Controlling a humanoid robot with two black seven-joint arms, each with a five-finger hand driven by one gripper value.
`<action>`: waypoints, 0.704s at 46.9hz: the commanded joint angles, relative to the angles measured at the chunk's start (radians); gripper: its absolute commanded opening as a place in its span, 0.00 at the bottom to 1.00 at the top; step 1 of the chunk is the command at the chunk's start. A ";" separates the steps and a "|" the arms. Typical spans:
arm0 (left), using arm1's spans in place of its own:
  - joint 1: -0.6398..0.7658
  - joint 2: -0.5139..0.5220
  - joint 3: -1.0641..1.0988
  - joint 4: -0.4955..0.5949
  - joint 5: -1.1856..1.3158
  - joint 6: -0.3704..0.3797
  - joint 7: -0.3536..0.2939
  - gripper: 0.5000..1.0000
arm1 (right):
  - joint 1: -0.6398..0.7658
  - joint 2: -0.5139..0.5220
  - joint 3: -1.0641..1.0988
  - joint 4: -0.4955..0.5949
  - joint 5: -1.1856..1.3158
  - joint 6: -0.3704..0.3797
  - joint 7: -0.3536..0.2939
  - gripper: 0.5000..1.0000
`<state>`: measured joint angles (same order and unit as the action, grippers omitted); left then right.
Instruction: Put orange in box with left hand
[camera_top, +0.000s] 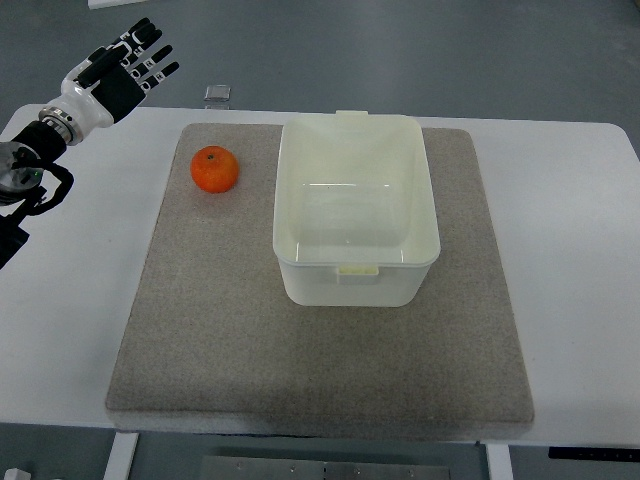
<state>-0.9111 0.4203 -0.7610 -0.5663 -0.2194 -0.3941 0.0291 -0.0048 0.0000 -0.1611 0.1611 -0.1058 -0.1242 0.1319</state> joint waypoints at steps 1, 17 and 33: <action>0.001 0.000 0.000 0.000 0.000 0.000 0.000 0.98 | 0.000 0.000 0.000 0.000 0.000 0.000 0.000 0.86; -0.002 0.000 0.006 -0.007 0.002 0.000 0.000 0.99 | 0.000 0.000 0.000 0.000 0.000 0.000 0.000 0.86; -0.028 0.018 0.012 -0.010 0.181 -0.017 -0.024 0.98 | 0.000 0.000 0.000 0.000 0.000 0.000 0.000 0.86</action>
<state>-0.9255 0.4374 -0.7469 -0.5756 -0.1464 -0.4101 0.0216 -0.0047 0.0000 -0.1611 0.1611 -0.1059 -0.1242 0.1319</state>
